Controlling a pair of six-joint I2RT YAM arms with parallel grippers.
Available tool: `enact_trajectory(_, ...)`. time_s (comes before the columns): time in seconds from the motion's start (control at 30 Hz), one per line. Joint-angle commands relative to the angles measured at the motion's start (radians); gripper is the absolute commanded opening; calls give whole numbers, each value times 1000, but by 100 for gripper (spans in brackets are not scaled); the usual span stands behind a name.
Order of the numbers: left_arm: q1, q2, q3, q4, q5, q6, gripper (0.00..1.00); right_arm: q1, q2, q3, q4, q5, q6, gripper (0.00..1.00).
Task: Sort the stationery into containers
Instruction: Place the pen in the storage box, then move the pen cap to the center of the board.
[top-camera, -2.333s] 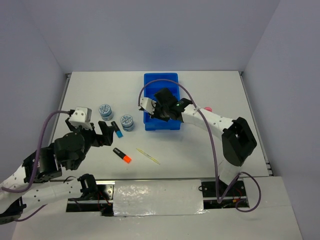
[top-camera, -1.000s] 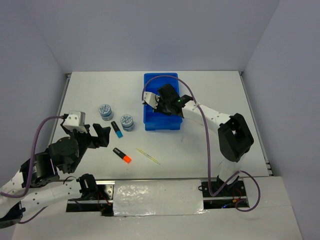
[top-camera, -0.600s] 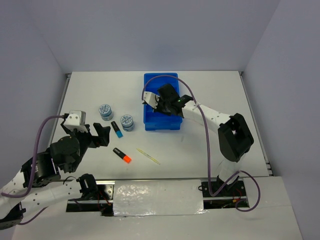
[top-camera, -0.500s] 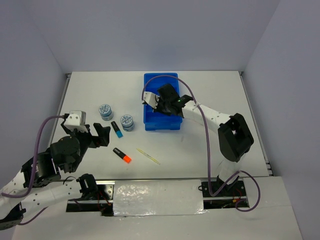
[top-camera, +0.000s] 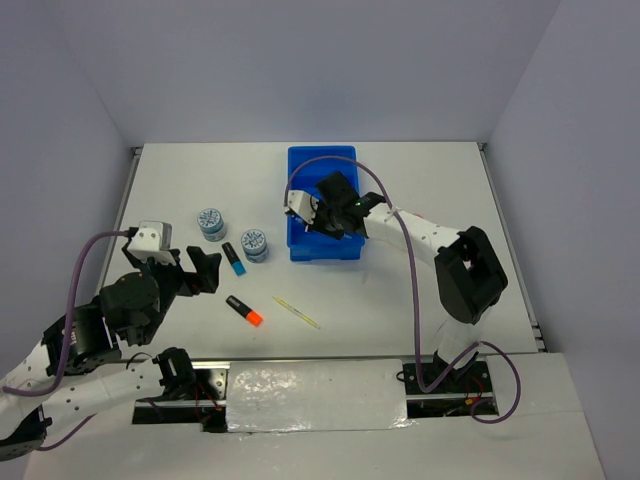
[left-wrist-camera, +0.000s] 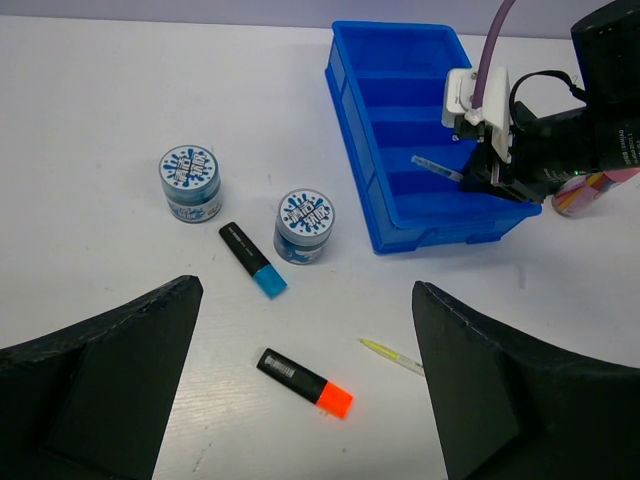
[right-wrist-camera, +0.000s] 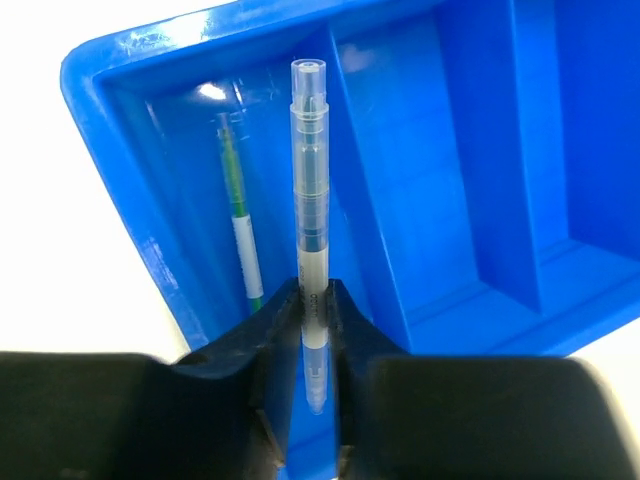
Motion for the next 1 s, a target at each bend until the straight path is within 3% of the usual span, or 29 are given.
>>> enact_trajectory(0.0,4,-16,-4,55,19,22,99,-4,-28,-3,-6,-10,14,27)
enact_trajectory(0.23,4,-8,-1,53,25,24,99,-4,-67,21,-21,-22,24,38)
enact_trajectory(0.5,4,2,2,45,9,5,99,-8,-217,29,38,-21,154,42)
enact_trajectory(0.6,7,31,16,15,-20,-22,99,-8,-360,-20,103,-54,306,59)
enact_trajectory(0.63,8,38,19,7,-25,-30,99,-5,-444,-46,165,-73,391,70)
enact_trajectory(0.7,13,51,24,4,-25,-32,99,-7,-521,-138,228,-79,531,79)
enact_trajectory(0.83,30,59,24,6,-21,-44,99,-11,-644,-241,254,56,822,79)
enact_trajectory(0.97,47,82,30,10,-1,-50,99,-13,-684,-336,197,134,975,80)
